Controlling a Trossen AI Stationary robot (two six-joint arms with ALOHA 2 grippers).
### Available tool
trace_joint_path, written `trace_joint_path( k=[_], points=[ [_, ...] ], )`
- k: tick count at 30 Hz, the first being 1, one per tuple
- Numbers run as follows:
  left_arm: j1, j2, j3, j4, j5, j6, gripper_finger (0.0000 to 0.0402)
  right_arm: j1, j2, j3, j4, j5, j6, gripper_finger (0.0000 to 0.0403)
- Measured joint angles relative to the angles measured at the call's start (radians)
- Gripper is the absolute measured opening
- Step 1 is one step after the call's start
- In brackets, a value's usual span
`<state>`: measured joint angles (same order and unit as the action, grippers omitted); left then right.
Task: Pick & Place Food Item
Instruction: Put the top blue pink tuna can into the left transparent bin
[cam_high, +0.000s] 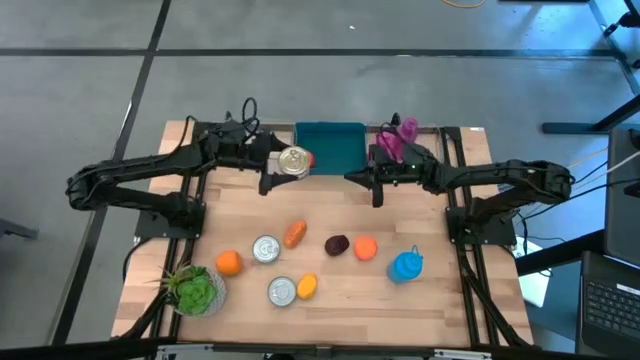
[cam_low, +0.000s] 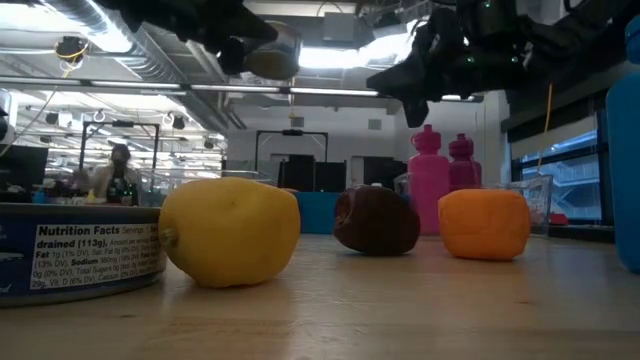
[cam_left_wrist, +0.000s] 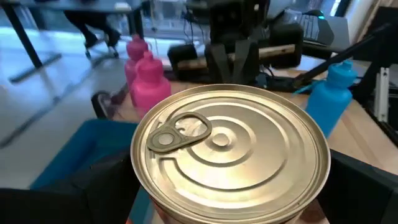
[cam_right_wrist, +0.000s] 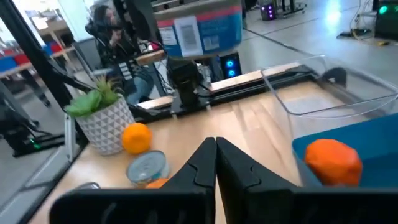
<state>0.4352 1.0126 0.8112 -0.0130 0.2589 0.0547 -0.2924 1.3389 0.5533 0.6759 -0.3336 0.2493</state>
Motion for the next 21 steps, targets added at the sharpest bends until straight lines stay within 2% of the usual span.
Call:
trace_joint_path(
  k=[2,5,9,12,16,21],
  points=[
    [-0.037,0.003,0.000,0.020,-0.042,0.032,0.0400,0.005,0.025,0.007,0.051,-0.006,0.033,0.0012],
    [-0.095,0.025,0.000,0.035,-0.133,0.072,0.0400,0.000,0.075,0.038,0.119,-0.073,0.080,0.0021],
    [-0.156,0.064,-0.001,0.084,-0.216,0.130,0.0400,-0.015,0.158,0.112,0.124,-0.153,0.124,0.0056],
    [-0.187,0.093,-0.001,0.107,-0.264,0.168,0.0400,-0.038,0.221,0.172,0.124,-0.268,0.182,0.0106],
    [-0.214,0.105,-0.001,0.109,-0.332,0.211,0.0400,-0.062,0.271,0.211,0.124,-0.412,0.267,0.0192],
    [-0.238,0.102,-0.001,0.081,-0.429,0.259,0.0400,-0.064,0.279,0.216,0.142,-0.400,0.312,0.0301]
  ],
)
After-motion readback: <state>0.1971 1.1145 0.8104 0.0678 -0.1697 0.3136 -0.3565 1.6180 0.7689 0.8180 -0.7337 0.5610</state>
